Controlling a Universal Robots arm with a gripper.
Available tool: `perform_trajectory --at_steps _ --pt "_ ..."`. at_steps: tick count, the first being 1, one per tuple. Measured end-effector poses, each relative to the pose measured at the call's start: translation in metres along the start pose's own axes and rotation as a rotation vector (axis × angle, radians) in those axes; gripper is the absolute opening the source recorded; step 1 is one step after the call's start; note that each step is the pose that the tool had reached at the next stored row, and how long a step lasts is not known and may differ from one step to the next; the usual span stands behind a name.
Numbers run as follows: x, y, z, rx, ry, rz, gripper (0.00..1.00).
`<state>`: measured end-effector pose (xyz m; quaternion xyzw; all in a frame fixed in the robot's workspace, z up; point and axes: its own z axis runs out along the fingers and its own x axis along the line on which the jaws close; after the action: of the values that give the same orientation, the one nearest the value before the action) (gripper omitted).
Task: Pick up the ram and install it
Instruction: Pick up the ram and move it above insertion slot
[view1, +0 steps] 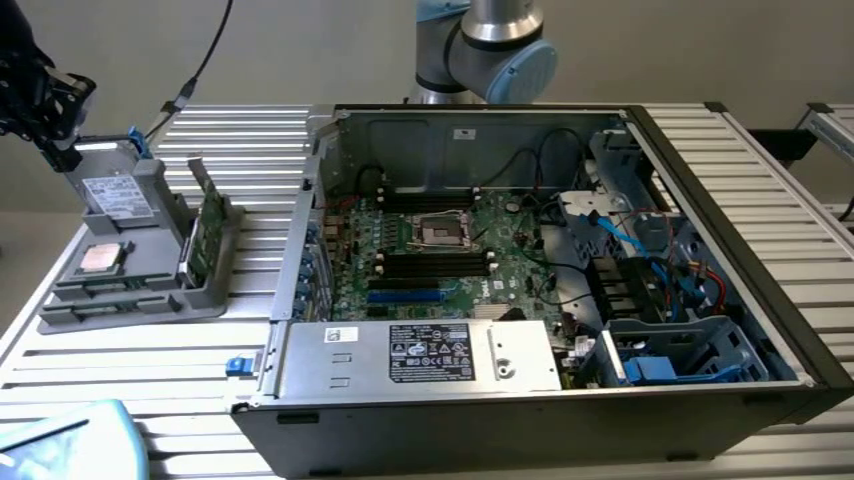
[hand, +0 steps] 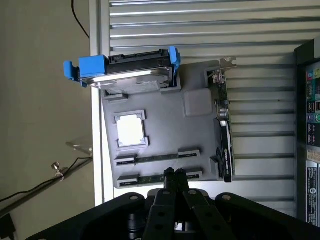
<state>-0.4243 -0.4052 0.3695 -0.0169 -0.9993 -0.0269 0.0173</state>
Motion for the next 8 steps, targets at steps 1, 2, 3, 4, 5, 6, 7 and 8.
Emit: perform_trajectory --at_steps 1,2,3,4,5,6,7,8 --pt "0.0 0.0 0.0 0.0 0.0 0.0 0.11" --pt "0.0 0.0 0.0 0.0 0.0 0.0 0.11" --pt "0.0 0.0 0.0 0.0 0.0 0.0 0.11" --pt "0.0 0.0 0.0 0.0 0.0 0.0 0.11" --pt "0.0 0.0 0.0 0.0 0.0 0.0 0.11" --pt "0.0 0.0 0.0 0.0 0.0 0.0 0.11" --pt "0.0 0.0 0.0 0.0 0.0 0.0 0.11" --pt "0.0 0.0 0.0 0.0001 0.0001 0.0 0.11"
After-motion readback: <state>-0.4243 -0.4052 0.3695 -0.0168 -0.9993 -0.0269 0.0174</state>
